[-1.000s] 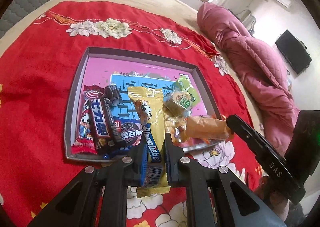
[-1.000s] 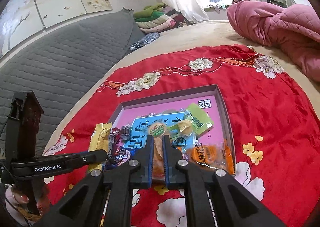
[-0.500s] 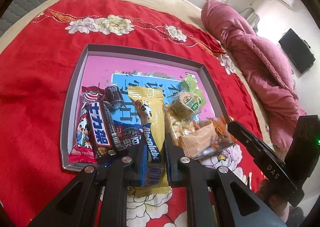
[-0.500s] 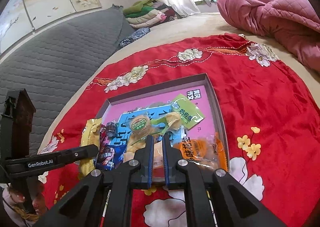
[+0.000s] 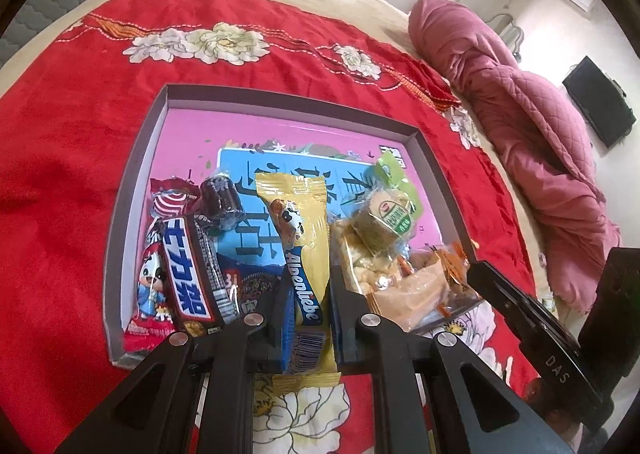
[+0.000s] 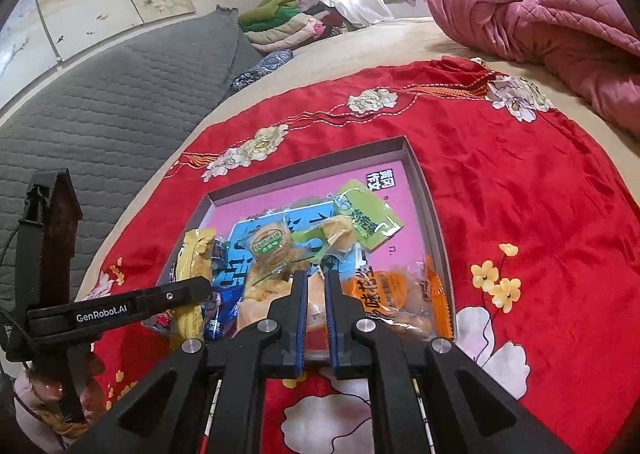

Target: Organize snacks

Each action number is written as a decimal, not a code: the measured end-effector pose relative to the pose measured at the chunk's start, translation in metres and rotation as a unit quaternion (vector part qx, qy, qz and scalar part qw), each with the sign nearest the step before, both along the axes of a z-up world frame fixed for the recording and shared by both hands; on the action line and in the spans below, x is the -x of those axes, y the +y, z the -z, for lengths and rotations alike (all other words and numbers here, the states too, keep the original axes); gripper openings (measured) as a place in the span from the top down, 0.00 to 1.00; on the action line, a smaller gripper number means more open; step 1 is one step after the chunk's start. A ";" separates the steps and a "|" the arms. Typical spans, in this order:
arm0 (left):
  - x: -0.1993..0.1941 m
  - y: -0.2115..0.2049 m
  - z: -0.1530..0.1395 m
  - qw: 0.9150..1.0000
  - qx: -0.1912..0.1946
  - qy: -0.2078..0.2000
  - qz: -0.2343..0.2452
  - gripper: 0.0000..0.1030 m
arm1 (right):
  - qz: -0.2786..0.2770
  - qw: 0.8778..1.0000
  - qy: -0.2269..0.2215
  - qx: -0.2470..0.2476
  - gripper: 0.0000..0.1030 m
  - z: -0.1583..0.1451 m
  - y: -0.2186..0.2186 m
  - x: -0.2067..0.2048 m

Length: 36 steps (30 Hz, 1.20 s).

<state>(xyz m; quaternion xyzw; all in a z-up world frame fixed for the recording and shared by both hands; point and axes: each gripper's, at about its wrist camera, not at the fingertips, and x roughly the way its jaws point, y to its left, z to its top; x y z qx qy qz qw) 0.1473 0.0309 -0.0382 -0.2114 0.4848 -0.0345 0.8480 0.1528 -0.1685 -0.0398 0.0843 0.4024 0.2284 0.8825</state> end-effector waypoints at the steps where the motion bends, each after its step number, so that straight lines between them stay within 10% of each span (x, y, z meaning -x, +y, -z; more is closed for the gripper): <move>1: -0.001 0.000 0.001 1.000 0.001 0.001 -0.001 0.85 | 0.001 1.000 0.001 0.001 0.91 0.001 0.000 0.000; 16: -0.011 -0.006 0.002 1.000 -0.022 0.000 0.007 0.79 | 0.015 1.000 0.004 0.014 0.91 0.002 -0.001 0.000; 36: -0.007 0.003 -0.015 0.999 -0.024 -0.024 -0.008 0.47 | 0.026 1.000 0.004 0.013 0.85 0.000 -0.004 -0.002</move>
